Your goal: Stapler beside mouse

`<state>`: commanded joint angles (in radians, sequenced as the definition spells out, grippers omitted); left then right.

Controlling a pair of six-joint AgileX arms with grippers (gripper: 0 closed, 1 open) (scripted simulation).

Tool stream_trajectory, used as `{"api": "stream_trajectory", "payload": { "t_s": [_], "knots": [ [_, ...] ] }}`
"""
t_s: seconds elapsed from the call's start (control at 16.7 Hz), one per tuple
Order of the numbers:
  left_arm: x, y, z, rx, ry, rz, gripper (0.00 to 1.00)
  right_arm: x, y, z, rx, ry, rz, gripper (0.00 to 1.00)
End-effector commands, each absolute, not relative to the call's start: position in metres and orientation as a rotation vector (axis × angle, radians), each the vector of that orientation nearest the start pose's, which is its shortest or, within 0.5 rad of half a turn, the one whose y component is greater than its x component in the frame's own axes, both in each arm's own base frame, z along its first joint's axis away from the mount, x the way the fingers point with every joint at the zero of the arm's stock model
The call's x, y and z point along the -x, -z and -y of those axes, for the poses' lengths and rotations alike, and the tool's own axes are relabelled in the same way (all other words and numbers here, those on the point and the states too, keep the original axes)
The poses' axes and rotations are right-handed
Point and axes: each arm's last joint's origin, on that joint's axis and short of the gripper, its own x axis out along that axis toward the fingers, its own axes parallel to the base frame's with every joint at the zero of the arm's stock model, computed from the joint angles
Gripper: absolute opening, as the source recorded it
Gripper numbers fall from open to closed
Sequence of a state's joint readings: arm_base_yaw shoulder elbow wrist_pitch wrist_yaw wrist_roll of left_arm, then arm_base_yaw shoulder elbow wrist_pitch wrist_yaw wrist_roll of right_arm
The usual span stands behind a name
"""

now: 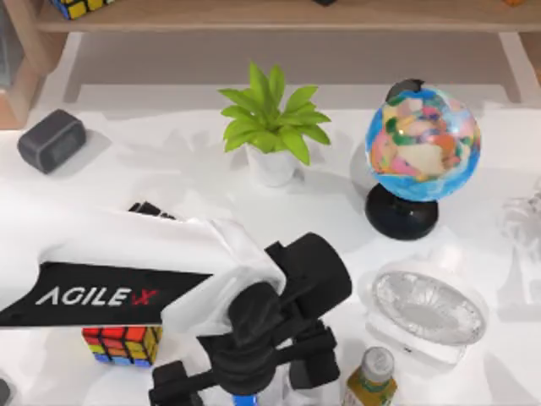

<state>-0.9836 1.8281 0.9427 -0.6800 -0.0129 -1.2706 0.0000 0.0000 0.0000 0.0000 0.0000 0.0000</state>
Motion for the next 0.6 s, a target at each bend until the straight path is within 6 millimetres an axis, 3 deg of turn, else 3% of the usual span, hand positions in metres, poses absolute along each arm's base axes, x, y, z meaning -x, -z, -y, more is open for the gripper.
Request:
{"api": "stream_trajectory", "payload": {
  "t_s": [0.3,0.6],
  "knots": [
    [-0.1590,-0.1073,0.2453,0.223,-0.230,-1.547,1.00,-0.1057,-0.1600,0.0012,0.000,0.000,0.000,1.00],
    [-0.1590,-0.1073,0.2453,0.223,-0.230,-1.547,0.62,-0.1057,-0.1600,0.0012,0.000,0.000,0.000,1.00]
  ]
}}
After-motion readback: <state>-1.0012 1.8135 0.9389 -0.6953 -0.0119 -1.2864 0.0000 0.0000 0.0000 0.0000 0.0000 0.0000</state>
